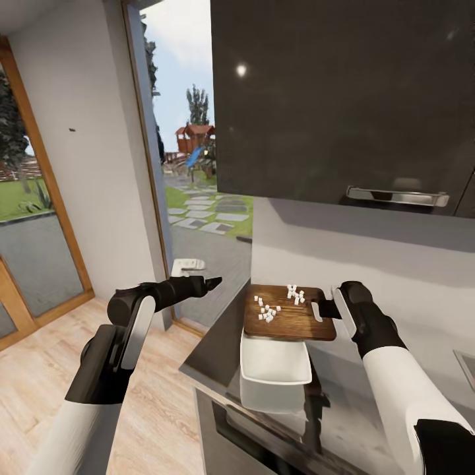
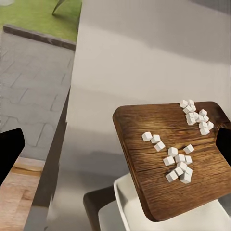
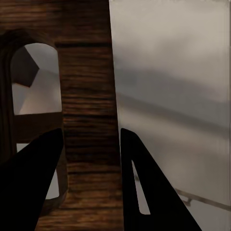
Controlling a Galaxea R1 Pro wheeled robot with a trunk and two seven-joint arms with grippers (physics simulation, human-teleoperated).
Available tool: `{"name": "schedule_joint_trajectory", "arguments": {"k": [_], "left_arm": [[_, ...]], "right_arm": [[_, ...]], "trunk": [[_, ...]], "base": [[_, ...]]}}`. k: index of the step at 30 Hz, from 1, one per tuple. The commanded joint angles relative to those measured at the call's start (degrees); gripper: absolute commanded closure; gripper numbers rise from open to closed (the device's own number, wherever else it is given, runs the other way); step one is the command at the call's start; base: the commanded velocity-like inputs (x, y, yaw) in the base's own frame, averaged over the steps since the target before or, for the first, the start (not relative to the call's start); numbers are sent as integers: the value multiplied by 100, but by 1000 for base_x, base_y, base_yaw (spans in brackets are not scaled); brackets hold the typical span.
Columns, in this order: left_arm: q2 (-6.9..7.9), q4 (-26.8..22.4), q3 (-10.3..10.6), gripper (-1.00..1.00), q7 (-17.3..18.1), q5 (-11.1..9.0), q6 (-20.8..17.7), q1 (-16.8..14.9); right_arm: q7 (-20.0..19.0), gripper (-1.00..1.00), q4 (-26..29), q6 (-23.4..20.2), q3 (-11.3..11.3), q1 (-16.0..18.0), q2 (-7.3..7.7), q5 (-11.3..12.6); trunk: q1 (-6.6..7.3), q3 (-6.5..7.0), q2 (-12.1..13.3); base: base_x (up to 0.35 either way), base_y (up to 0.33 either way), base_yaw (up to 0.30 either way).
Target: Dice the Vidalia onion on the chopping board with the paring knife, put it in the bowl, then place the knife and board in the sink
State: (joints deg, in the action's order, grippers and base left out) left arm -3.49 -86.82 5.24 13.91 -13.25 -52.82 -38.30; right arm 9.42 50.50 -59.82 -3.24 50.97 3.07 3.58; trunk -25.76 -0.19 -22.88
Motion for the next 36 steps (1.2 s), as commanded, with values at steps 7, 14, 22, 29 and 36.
{"name": "schedule_joint_trajectory", "arguments": {"k": [7,14,22,29,36], "left_arm": [[-3,-2,-5,-100,22,11,-18,-3],[-3,-1,-5,-100,23,10,-18,-3],[-3,-1,-5,-100,22,12,-18,-3],[-3,-1,-5,-100,22,8,-18,-3],[-3,-1,-5,-100,20,7,-18,-3]], "right_arm": [[33,100,4,-18,-1,1,1,46],[33,100,4,-18,-1,1,1,46],[33,100,4,-18,-1,1,0,46],[33,100,4,-18,-1,1,1,46],[33,100,4,-18,-1,1,1,46]], "trunk": [[-3,61,-4],[-3,107,-4],[-3,112,-4],[-3,112,-4],[-3,112,-4]], "base": [[-63,0,0],[-23,0,0],[-21,0,0],[-106,0,0],[-8,0,0]]}}
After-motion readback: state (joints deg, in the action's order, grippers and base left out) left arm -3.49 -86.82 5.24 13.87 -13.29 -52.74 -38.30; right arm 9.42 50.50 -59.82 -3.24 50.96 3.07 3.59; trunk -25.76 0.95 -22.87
